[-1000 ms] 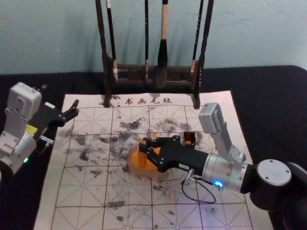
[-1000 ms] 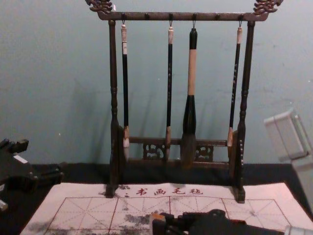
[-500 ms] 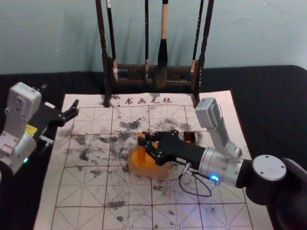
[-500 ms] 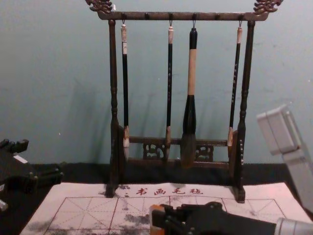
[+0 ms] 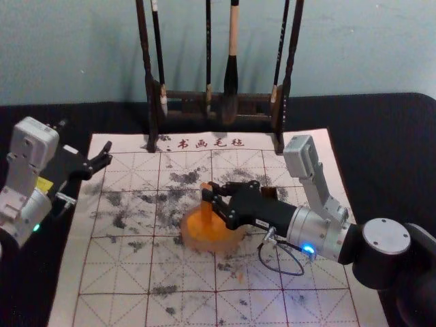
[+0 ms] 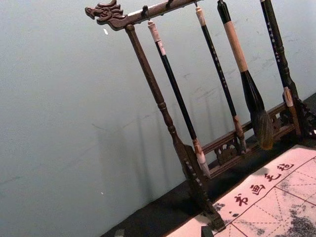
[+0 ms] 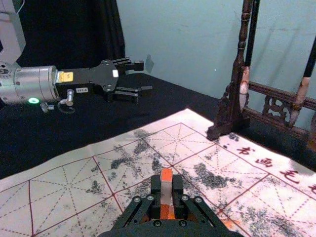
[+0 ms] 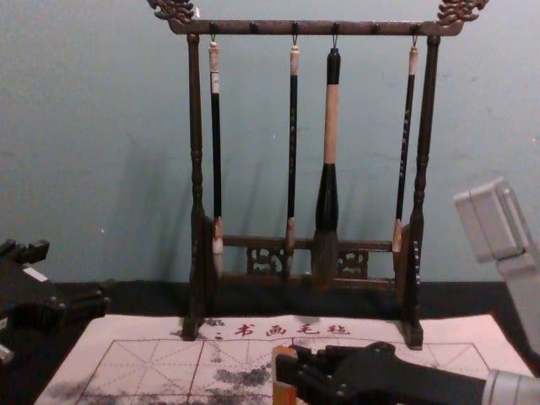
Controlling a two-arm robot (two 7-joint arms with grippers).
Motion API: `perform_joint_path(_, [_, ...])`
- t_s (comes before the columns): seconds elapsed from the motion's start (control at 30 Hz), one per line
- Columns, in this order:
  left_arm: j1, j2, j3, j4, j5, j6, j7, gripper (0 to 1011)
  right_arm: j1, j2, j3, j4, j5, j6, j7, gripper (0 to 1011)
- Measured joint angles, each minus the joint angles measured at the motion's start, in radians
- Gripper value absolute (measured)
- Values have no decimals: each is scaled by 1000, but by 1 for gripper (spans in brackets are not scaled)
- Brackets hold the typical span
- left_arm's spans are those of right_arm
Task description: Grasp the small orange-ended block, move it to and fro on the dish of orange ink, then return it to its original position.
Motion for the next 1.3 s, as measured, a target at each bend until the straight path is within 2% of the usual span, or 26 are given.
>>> perform_joint_path(0.83, [0,0,0,0,0,0,0,1001,-29,32,32,-34,10,8,-6,138])
perform_joint_path(1.3, [0,0,0,0,0,0,0,1001,-53,54,33,-59,15,12,1,138])
